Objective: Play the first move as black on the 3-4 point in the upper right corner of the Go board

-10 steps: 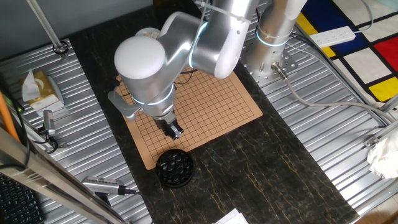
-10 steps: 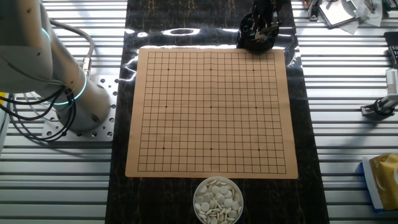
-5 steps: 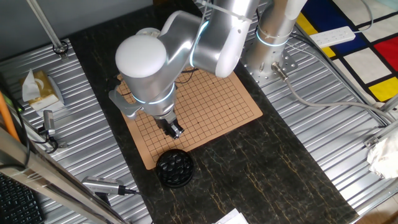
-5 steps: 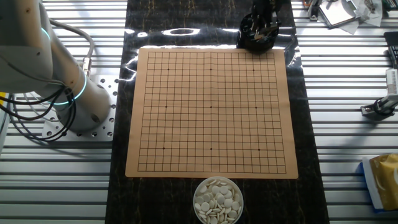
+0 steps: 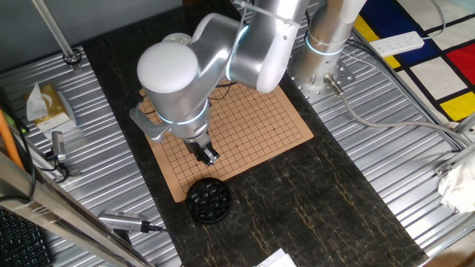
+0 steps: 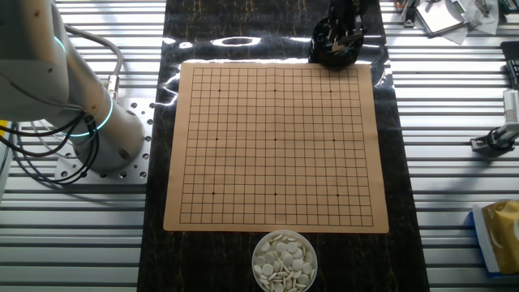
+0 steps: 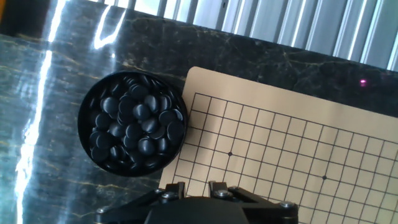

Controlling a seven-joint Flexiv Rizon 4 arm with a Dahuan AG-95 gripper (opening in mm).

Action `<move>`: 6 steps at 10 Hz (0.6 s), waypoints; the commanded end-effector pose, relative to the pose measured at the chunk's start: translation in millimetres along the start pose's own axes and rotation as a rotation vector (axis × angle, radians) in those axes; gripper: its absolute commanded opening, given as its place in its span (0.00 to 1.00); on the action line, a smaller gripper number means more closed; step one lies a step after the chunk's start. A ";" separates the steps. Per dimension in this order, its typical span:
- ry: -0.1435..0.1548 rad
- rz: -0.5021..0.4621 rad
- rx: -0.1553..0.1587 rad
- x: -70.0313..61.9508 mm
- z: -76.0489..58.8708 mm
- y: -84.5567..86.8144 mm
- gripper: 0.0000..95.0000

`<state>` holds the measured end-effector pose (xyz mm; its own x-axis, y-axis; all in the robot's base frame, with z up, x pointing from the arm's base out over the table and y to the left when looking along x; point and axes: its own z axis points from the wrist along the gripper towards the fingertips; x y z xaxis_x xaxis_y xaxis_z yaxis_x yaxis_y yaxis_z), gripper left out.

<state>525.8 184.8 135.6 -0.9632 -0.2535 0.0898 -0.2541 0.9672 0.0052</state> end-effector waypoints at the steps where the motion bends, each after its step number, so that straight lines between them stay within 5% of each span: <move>1: 0.018 0.028 0.087 0.0 0.0 -0.2 0.00; 3: 0.024 -0.029 0.119 0.0 0.0 -0.2 0.00; 6: -0.018 -0.026 0.120 0.0 0.0 -0.2 0.00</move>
<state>527.8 186.7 135.3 -0.9553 -0.2763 0.1049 -0.2885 0.9487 -0.1293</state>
